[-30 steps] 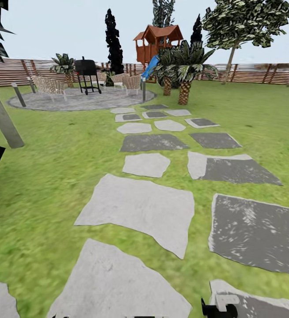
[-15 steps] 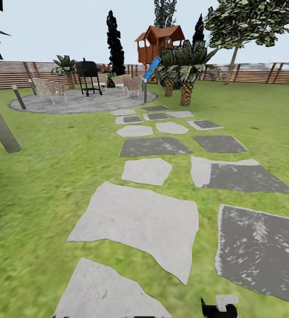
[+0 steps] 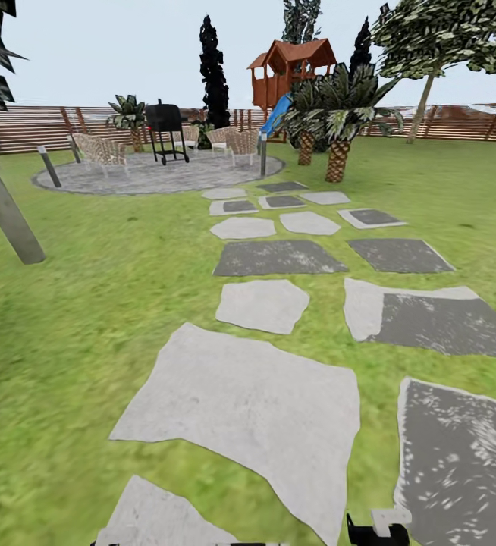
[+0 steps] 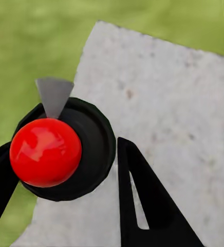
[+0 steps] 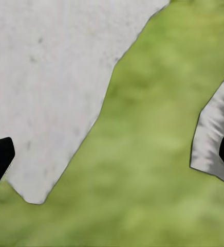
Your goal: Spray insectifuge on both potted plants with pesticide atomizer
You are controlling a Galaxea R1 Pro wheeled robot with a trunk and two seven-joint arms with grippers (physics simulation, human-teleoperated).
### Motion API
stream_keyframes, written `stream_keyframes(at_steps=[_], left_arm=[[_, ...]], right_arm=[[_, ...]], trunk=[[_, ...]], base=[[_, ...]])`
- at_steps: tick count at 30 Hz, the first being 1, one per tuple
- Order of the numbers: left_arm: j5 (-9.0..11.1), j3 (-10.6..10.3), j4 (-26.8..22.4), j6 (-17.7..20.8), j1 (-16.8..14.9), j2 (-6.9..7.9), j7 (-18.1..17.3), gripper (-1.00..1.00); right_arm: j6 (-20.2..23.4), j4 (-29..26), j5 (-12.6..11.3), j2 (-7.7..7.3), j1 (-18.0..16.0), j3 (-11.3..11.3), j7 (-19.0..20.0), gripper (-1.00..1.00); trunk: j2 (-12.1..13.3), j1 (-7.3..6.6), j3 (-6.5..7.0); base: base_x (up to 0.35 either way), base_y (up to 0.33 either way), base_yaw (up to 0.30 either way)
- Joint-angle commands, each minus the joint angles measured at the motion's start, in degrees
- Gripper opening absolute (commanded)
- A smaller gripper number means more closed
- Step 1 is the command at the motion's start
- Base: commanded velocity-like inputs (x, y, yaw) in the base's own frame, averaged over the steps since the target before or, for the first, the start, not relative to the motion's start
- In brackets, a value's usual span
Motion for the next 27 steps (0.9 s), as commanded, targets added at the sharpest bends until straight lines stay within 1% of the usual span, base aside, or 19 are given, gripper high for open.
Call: stream_keyframes(at_steps=[1, 27], left_arm=[[-0.22, 0.29, 0.06, -0.21, -0.04, -0.01, 0.08, -1.0], [-0.01, 0.31, 0.06, -0.21, 0.0, -0.01, 0.08, -1.0]], right_arm=[[-0.12, 0.01, -0.46, 0.0, 0.1, 0.51, -0.15, 1.0], [-0.12, -0.01, -0.37, 0.08, 0.25, 0.53, -0.17, 1.0]], trunk=[[-0.02, 0.02, -0.05], [-0.02, 0.02, -0.05]], base=[[0.339, -0.074, 0.0], [0.34, -0.071, 0.0]])
